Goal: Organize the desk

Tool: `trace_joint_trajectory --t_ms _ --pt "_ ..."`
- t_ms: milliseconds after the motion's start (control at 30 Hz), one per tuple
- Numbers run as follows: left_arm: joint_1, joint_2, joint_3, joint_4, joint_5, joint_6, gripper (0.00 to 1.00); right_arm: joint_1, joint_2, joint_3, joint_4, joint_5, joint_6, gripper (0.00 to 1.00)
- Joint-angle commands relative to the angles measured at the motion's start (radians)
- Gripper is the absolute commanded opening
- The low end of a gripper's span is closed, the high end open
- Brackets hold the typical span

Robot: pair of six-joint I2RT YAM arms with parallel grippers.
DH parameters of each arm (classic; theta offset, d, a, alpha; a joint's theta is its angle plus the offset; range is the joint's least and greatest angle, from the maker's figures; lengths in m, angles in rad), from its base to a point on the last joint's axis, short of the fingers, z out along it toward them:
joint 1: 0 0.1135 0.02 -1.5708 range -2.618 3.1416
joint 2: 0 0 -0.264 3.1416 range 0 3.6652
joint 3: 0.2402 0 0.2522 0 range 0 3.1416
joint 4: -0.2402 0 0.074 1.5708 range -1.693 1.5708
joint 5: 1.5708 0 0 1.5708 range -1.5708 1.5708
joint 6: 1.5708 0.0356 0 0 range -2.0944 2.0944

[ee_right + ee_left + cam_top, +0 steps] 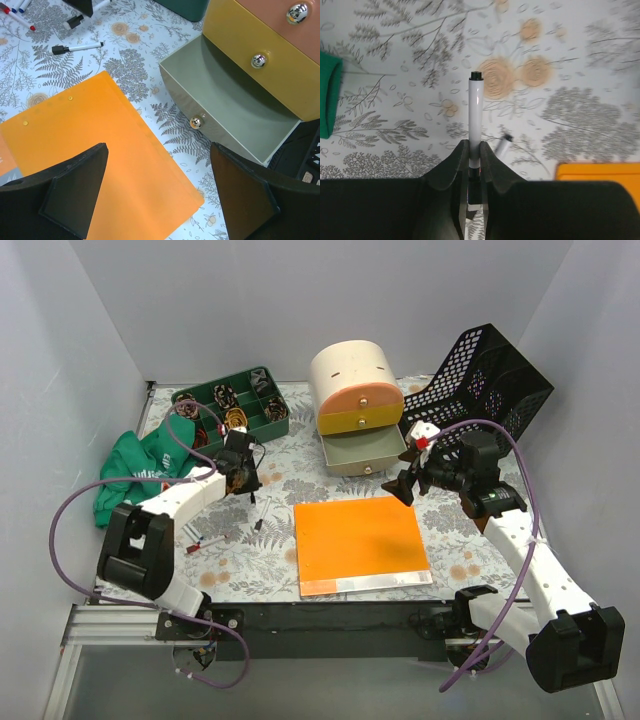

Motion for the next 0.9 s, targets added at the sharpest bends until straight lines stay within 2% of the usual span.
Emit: trace_joint_trajectory --t_ms 0,167,267,367,500,667,867 --pt "-0.014 -0.126 0.058 0.077 0.160 0.021 0.01 -0.008 -0.020 0.011 0.006 -0.022 -0.009 0.92" --pt "-0.069 -0.124 0.114 0.170 0.480 0.092 0.00 -0.020 -0.023 0.014 0.001 -0.014 -0.017 0.91" --pt "-0.114 -0.080 0.189 0.206 0.663 0.292 0.00 -0.034 -0.023 0.014 -0.002 -0.009 -0.021 0.91" --pt "-0.175 -0.034 0.293 0.197 0.654 0.453 0.00 -0.046 -0.026 0.015 -0.002 -0.016 -0.021 0.91" --pt "-0.206 0.107 0.439 0.180 0.653 0.579 0.00 -0.059 -0.028 0.015 -0.006 -0.014 -0.024 0.92" --pt "-0.249 0.293 0.690 0.142 0.659 0.658 0.00 -0.072 -0.025 0.015 -0.005 -0.013 -0.027 0.92" --pt "-0.278 0.449 0.827 0.124 0.535 0.690 0.12 -0.088 -0.028 0.015 -0.008 -0.016 -0.032 0.92"
